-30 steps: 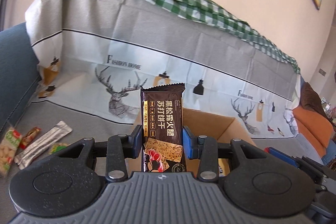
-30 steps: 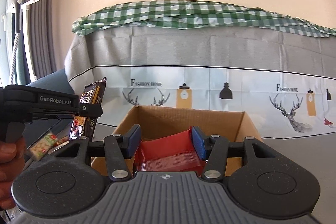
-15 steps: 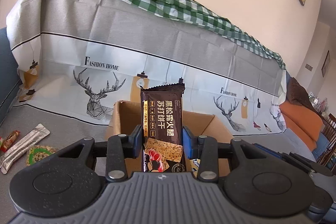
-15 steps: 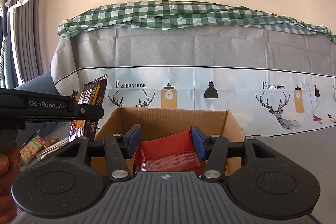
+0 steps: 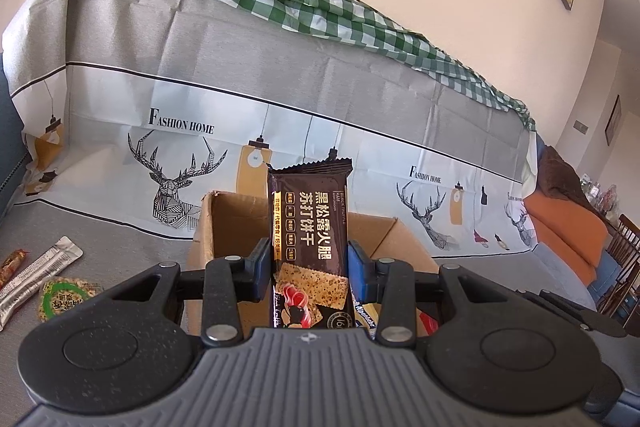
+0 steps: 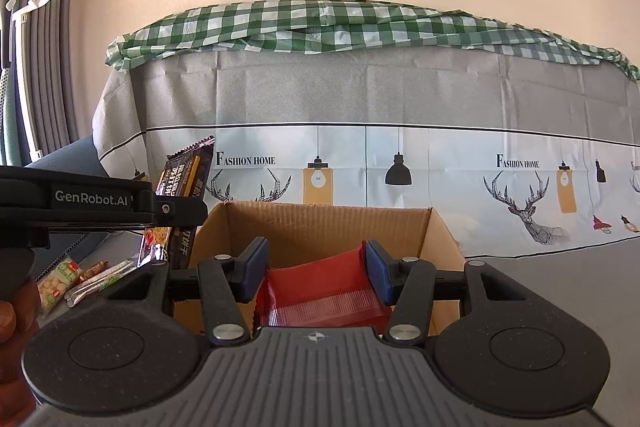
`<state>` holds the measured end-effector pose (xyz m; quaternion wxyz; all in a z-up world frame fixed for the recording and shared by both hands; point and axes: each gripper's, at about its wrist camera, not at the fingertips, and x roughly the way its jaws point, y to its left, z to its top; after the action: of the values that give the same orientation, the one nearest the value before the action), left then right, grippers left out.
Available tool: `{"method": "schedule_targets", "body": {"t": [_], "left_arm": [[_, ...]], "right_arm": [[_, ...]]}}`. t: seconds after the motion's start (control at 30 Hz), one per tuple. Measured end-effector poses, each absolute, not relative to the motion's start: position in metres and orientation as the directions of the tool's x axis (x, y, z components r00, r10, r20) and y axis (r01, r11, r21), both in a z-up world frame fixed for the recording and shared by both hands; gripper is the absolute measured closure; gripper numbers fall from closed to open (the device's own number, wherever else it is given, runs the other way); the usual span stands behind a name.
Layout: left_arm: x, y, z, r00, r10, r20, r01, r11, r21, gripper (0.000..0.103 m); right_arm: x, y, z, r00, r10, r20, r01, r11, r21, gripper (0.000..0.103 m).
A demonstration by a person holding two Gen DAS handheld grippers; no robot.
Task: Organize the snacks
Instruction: 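Lower the red pack into the box and open the right gripper while the left releases the cracker bar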
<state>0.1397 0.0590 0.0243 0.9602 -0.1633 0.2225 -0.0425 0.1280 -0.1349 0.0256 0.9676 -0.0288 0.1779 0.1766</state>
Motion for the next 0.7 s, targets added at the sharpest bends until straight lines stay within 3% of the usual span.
{"method": "schedule_targets", "body": {"t": [0.17,0.23,0.3,0.43,0.7], "left_arm": [[0.1410,0.0592,0.0235,0.894,-0.172,-0.414,0.022,0.939,-0.343,0.060],[0.1432,0.0608,0.0218,0.884,-0.203,-0.420,0.039,0.929,-0.367,0.060],[0.1441,0.0613,0.0212,0.882,-0.211,-0.422,0.043,0.927,-0.373,0.052],[0.1434,0.0587,0.0210,0.882,-0.212,-0.421,0.050,0.931,-0.362,0.050],[0.1406,0.0632,0.0210,0.883,-0.185,-0.431,0.028,0.938,-0.346,0.051]], "right_arm": [[0.1303,-0.1349,0.0246,0.870,0.331,-0.365,-0.353,0.935,0.006,0.047],[0.1332,-0.1337,0.0231,0.861,0.332,-0.387,-0.356,0.934,0.009,0.039],[0.1337,-0.1317,0.0206,0.857,0.320,-0.404,-0.348,0.937,0.004,0.037],[0.1352,-0.1310,0.0189,0.850,0.320,-0.419,-0.348,0.937,0.011,0.031],[0.1364,-0.1263,0.0171,0.840,0.324,-0.436,-0.352,0.936,0.019,0.030]]}}
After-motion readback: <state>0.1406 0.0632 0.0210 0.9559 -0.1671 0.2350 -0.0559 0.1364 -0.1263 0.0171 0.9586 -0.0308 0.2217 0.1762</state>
